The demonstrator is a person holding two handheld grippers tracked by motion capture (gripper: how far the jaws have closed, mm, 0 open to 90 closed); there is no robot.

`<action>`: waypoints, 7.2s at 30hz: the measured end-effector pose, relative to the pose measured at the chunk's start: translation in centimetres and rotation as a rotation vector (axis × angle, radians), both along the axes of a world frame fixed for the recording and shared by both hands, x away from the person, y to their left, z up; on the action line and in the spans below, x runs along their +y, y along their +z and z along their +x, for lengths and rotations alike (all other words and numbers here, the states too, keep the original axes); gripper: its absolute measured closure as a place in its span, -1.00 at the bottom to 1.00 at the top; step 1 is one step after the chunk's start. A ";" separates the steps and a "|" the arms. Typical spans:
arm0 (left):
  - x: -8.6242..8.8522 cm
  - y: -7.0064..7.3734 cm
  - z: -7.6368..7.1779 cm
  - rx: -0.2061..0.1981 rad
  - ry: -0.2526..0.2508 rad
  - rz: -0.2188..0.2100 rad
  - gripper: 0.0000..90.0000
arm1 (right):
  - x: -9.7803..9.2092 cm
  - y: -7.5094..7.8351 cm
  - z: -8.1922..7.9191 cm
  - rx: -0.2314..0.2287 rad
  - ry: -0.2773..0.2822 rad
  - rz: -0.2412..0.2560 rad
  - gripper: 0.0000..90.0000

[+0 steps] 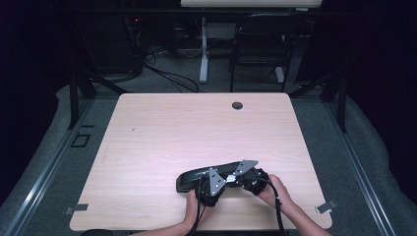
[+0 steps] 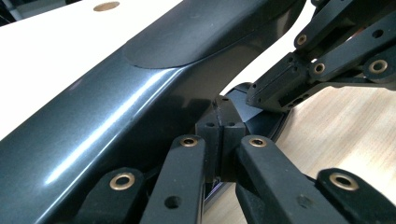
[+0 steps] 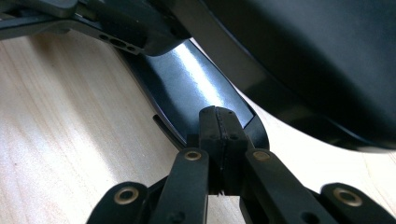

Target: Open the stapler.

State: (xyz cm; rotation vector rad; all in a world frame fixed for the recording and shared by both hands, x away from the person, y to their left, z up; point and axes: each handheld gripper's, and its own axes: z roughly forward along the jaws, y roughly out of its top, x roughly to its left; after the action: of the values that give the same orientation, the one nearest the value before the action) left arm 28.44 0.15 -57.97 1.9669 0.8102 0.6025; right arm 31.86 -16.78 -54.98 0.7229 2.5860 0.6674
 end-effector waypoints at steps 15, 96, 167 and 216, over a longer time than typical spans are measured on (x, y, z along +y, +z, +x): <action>0.0 0.3 0.2 0.013 -0.034 -0.010 1.00 | 0.0 0.0 0.0 0.014 -0.014 0.013 1.00; -0.2 2.7 0.3 -0.005 -0.009 -0.066 1.00 | 0.0 -0.2 -0.1 -0.002 0.004 0.028 1.00; 1.5 6.6 0.1 -0.057 0.031 -0.188 1.00 | 0.6 -0.2 -0.6 -0.046 0.012 -0.012 1.00; 5.4 9.4 -0.2 -0.006 0.085 -0.282 1.00 | 0.2 -0.2 0.1 0.011 -0.014 0.049 1.00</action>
State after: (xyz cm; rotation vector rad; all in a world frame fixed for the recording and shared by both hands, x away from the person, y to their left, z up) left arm 28.27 5.56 -48.53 1.6802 0.9258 0.5128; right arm 32.01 -16.62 -55.20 0.7616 2.5800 0.7260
